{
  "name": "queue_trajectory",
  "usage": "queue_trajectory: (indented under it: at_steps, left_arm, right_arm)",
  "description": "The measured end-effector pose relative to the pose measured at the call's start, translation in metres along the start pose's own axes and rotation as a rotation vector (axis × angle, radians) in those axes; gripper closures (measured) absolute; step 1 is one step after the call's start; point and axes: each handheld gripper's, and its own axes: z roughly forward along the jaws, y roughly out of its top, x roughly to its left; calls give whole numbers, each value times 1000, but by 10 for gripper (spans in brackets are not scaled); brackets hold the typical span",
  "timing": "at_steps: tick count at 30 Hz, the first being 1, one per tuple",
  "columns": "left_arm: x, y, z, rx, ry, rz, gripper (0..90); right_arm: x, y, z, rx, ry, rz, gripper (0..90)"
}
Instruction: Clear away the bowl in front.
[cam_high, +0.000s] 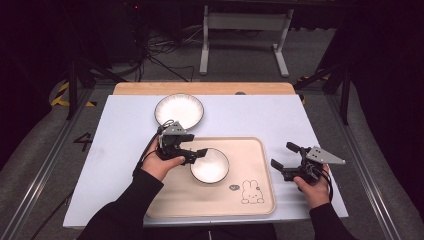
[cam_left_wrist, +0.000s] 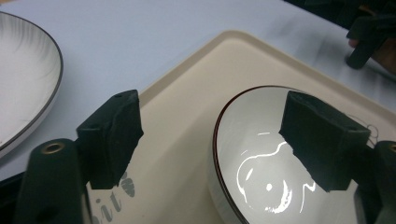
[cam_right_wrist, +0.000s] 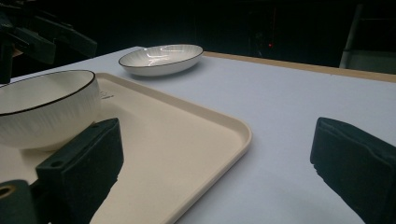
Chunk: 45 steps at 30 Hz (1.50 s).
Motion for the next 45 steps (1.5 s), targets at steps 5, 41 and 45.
queue_trajectory:
  at_steps: [5,41,45]
  left_arm:
    - [-2,-5,-6,-53,7,-22,171]
    - [3,-47,-63,-219,209,3,71]
    - [5,-49,-72,-229,208,-10,59]
  right_arm:
    - [0,0,-1,-2,-1,0,34]
    - [0,0,0,-3,1,0,34]
    - [0,0,0,-3,1,0,34]
